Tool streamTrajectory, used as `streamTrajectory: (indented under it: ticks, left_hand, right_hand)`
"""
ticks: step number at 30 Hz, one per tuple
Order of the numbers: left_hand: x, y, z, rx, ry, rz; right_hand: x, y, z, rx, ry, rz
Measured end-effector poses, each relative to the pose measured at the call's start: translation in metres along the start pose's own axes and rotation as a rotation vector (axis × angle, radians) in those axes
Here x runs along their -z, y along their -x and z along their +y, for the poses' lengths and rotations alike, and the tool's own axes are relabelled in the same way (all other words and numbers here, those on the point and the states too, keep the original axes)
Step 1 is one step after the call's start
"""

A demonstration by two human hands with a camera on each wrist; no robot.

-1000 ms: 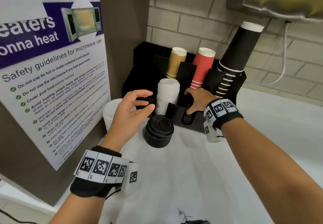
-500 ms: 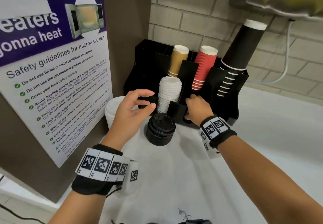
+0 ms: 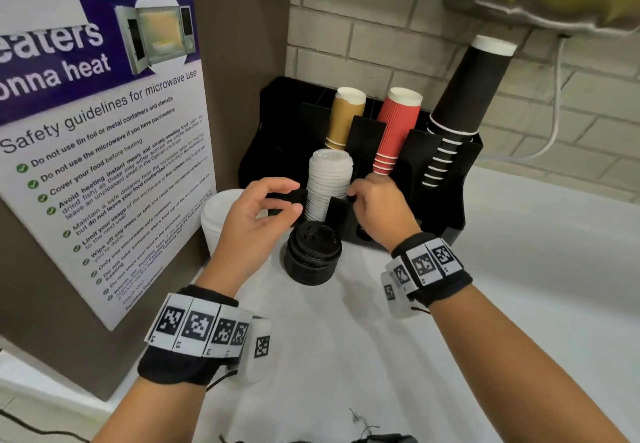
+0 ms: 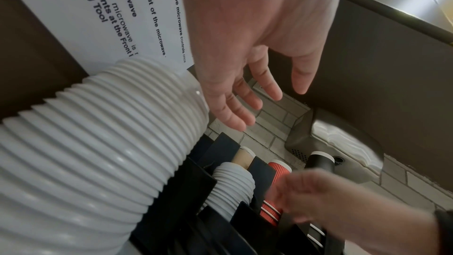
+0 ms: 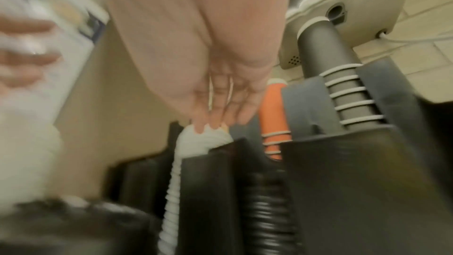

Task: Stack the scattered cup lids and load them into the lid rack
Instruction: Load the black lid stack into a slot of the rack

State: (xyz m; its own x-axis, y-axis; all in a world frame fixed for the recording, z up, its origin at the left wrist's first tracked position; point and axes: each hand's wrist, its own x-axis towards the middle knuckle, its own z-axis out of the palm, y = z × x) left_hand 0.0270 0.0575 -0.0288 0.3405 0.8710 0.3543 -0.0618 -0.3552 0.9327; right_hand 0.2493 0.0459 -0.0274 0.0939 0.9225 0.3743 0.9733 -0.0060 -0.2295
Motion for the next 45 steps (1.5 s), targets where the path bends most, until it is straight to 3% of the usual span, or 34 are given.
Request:
streamTrajectory:
  ticks: [2,5,7,14,17,21,24,26,34,45]
  left_hand:
    - [0.0,-0.001,0.0,0.01,0.011,0.002]
    - [0.001,0.0,0.001,0.01,0.033,-0.004]
    - [0.002,0.002,0.002,0.001,0.036,-0.012]
    - [0.008,0.007,0.001,0.019,0.027,-0.007]
    - [0.008,0.008,0.001,0.015,0.035,-0.005]
    - [0.002,0.009,-0.002,0.053,0.013,-0.042]
    - [-0.007,0.011,-0.003,0.105,0.081,-0.178]
    - [-0.013,0.011,-0.003,0.087,0.155,-0.244]
    - [-0.024,0.013,-0.001,0.042,0.212,-0.369]
    - [-0.039,0.011,0.0,0.04,0.152,-0.396]
  right_hand:
    - [-0.001,0.004,-0.017,0.046,-0.163,-0.145]
    - [-0.016,0.008,-0.034,-0.037,-0.14,-0.593]
    - [-0.028,0.011,-0.038,-0.036,-0.103,-0.661]
    - [-0.046,0.01,-0.036,-0.05,-0.135,-0.598]
    - [-0.037,0.01,-0.033,-0.046,-0.214,-0.485]
    - [-0.008,0.017,-0.031,-0.078,-0.632,-0.253]
    - [0.016,0.033,-0.042,-0.105,-1.058,-0.234]
    - [0.024,0.044,-0.047,-0.064,-1.169,-0.221]
    - [0.04,0.066,-0.026,-0.107,-1.296,-0.269]
    - [0.045,0.071,-0.017,-0.121,-1.292,-0.244]
